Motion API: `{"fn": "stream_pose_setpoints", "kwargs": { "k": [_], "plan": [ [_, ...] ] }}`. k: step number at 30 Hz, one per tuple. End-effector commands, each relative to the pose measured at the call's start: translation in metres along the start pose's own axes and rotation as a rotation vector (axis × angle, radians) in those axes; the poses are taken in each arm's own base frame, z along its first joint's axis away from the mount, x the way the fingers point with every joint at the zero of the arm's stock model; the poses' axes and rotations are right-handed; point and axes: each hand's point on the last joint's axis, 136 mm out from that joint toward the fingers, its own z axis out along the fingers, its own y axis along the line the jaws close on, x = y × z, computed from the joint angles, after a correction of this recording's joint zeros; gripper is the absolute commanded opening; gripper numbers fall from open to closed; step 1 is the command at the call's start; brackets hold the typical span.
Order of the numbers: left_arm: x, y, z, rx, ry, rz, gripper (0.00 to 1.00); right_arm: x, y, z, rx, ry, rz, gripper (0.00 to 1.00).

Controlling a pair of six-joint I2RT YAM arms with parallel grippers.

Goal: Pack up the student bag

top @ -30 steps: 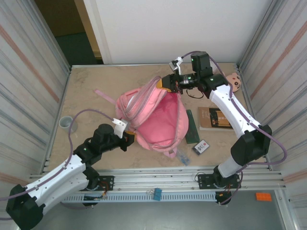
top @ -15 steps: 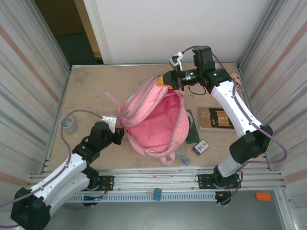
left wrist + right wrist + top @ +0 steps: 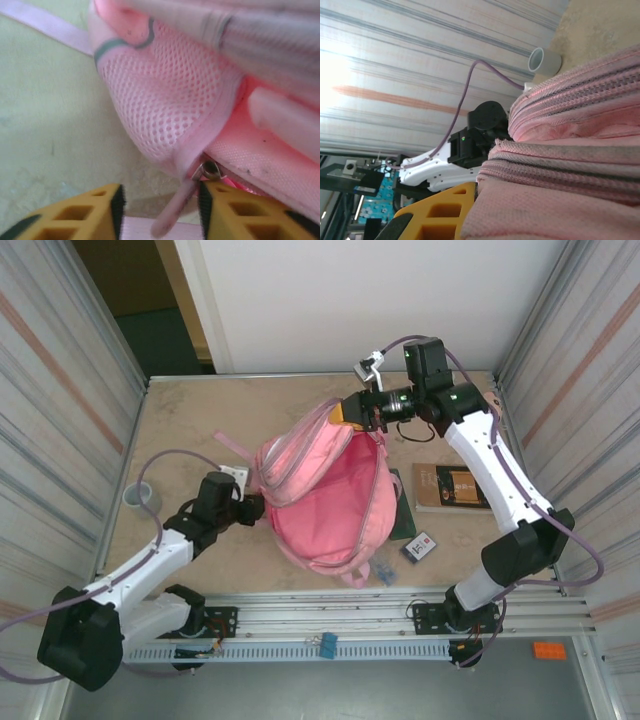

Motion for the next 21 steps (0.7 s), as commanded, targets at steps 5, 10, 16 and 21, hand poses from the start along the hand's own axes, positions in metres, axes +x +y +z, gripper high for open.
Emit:
{"fn": "stream_pose_setpoints", "kwargs": {
  "k": [5, 10, 16, 21],
  "plan": [
    [-0.054, 0.011, -0.056, -0.104, -0.085, -0.089, 0.73, -0.017, 0.022, 0.000, -0.030, -0.140, -0.191, 0.00],
    [-0.064, 0.028, -0.081, -0.222, -0.077, -0.176, 0.76, -0.027, 0.014, 0.020, -0.031, -0.173, -0.204, 0.00],
    [-0.087, 0.043, -0.109, -0.339, -0.108, -0.259, 0.76, -0.041, -0.004, 0.047, -0.015, -0.176, -0.195, 0.00],
    [-0.102, 0.047, -0.127, -0.383, -0.134, -0.286, 0.76, -0.054, -0.037, 0.072, 0.043, -0.226, -0.139, 0.00]
  ]
}}
